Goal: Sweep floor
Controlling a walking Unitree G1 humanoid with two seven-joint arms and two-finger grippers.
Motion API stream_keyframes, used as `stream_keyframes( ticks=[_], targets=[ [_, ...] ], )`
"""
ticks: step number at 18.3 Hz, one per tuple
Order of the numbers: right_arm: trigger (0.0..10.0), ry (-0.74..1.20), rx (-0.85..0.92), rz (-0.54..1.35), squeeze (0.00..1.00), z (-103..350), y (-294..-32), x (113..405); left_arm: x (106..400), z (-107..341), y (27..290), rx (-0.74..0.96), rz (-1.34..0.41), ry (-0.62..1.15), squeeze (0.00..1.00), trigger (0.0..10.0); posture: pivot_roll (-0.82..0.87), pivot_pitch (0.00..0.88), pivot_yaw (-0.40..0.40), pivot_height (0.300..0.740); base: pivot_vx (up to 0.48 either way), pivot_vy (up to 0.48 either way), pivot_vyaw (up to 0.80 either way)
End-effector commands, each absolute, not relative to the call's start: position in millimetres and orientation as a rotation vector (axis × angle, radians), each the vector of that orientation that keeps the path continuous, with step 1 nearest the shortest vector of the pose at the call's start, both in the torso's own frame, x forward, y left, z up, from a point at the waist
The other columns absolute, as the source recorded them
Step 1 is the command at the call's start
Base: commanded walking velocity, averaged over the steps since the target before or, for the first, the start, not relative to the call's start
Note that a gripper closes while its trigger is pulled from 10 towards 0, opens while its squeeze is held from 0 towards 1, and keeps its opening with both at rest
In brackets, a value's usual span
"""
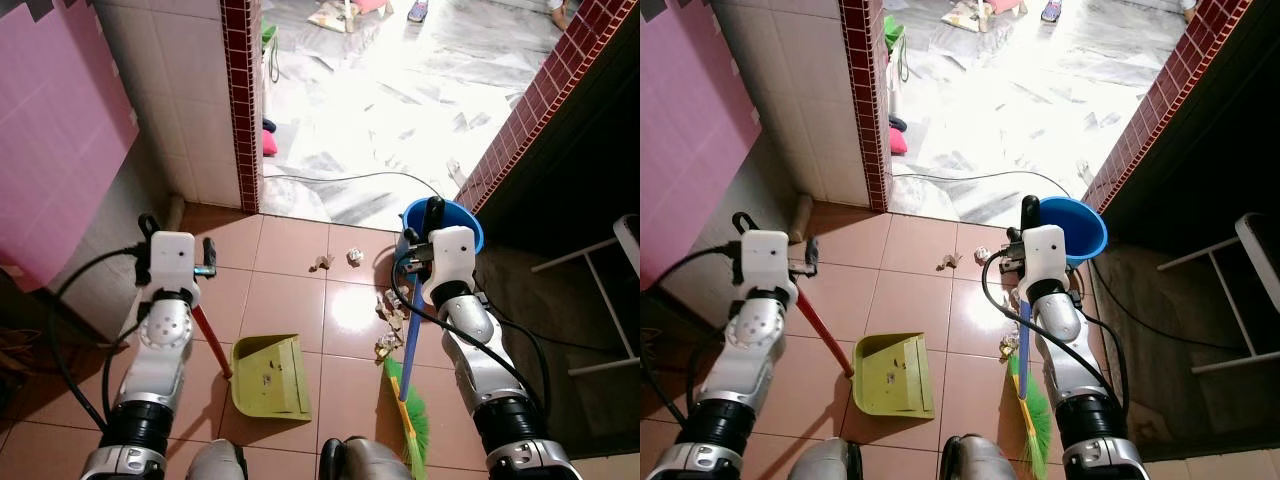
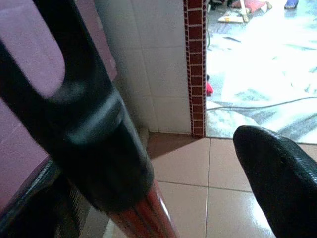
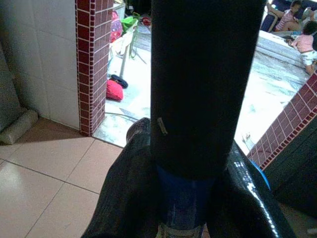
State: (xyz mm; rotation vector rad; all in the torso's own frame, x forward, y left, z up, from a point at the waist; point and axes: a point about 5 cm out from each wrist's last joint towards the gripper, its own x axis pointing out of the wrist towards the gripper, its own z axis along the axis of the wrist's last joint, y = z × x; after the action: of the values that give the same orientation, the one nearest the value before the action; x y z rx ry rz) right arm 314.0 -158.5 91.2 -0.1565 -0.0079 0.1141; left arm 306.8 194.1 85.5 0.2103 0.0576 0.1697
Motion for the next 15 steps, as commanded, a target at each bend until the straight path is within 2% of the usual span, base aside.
stream_keyframes(
  ticks=[1,10,11,12,13,15],
  targets=[
    [10.0,-0.029,-0.167,0.107,0.00,95.6,-161.1,316.4,304.8,84.7,195.4,0.213,0.159,0.070,1.00,10.0,-0.02,0.060,-0.074,0.740,0.000,0.000,0.00],
    [10.0,-0.028,-0.165,0.120,0.00,92.9,-156.8,317.4,299.0,83.8,199.4,0.194,0.135,0.104,1.00,10.0,0.00,0.054,-0.089,0.740,0.000,0.000,0.00],
    [10.0,-0.031,-0.163,0.130,0.00,94.2,-153.8,318.9,300.1,85.5,199.4,0.192,0.134,0.104,0.64,10.0,0.00,0.055,-0.092,0.740,0.000,0.000,0.00],
    [10.0,-0.034,-0.163,0.134,0.00,95.3,-153.0,320.2,300.8,86.0,199.6,0.190,0.134,0.103,0.36,10.0,0.00,0.055,-0.094,0.740,0.000,0.000,0.00],
    [10.0,-0.040,-0.167,0.131,0.00,97.7,-155.1,322.8,302.4,87.1,199.1,0.185,0.129,0.102,0.00,10.0,-0.01,0.054,-0.090,0.740,0.000,0.000,0.00],
    [10.0,-0.048,-0.173,0.115,0.00,100.7,-159.6,325.3,306.1,88.1,200.0,0.180,0.127,0.100,0.00,10.0,-0.02,0.049,-0.082,0.740,0.000,0.000,0.00]
  ],
)
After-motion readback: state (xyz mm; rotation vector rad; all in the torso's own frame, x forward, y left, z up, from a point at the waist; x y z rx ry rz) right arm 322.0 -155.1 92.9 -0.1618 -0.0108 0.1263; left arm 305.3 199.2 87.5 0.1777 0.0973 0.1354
